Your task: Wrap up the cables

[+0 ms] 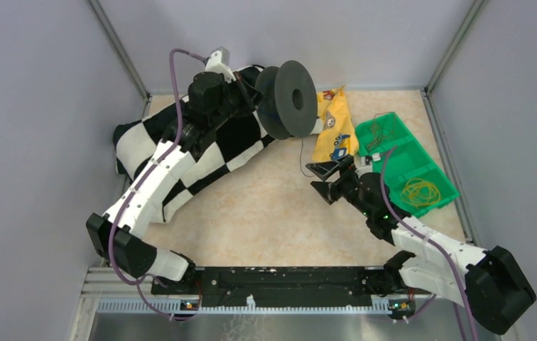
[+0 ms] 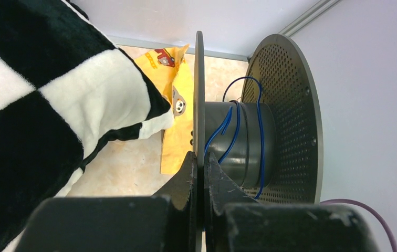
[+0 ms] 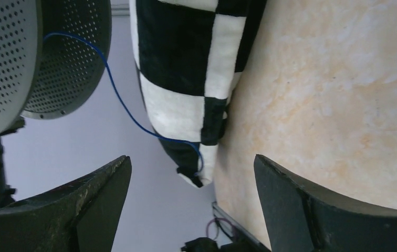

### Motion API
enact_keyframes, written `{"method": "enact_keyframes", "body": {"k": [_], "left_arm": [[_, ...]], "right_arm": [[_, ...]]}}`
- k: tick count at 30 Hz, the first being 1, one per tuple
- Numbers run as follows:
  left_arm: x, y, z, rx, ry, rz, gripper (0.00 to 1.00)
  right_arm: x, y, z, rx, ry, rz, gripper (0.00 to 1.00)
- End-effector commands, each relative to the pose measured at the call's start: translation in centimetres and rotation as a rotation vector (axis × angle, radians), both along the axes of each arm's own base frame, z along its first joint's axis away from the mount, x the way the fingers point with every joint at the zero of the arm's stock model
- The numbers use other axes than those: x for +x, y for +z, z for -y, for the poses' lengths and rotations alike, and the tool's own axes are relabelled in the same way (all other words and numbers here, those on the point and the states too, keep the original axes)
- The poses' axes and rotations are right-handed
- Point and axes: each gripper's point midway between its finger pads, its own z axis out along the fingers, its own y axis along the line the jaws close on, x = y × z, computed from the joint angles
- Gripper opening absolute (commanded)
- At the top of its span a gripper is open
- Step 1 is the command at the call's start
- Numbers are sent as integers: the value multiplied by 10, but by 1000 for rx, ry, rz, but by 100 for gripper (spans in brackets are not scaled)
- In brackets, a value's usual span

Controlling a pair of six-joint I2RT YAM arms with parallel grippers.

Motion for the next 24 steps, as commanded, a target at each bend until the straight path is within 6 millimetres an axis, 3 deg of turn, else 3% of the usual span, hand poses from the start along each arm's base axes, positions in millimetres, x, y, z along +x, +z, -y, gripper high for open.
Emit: {"method": "enact_keyframes", "body": {"k": [1,16,24], "left_arm": [[-10,62,-3,-127,-8,159,0],[-10,60,-6,-132,5,165,0],[-11,59,-6,-136,5,168,0]], "right_arm": [[7,29,-8,217,-20,-7,84],[5,15,-25,247,44,-41,67],[2,8,-29,245,62,-59,49]]}}
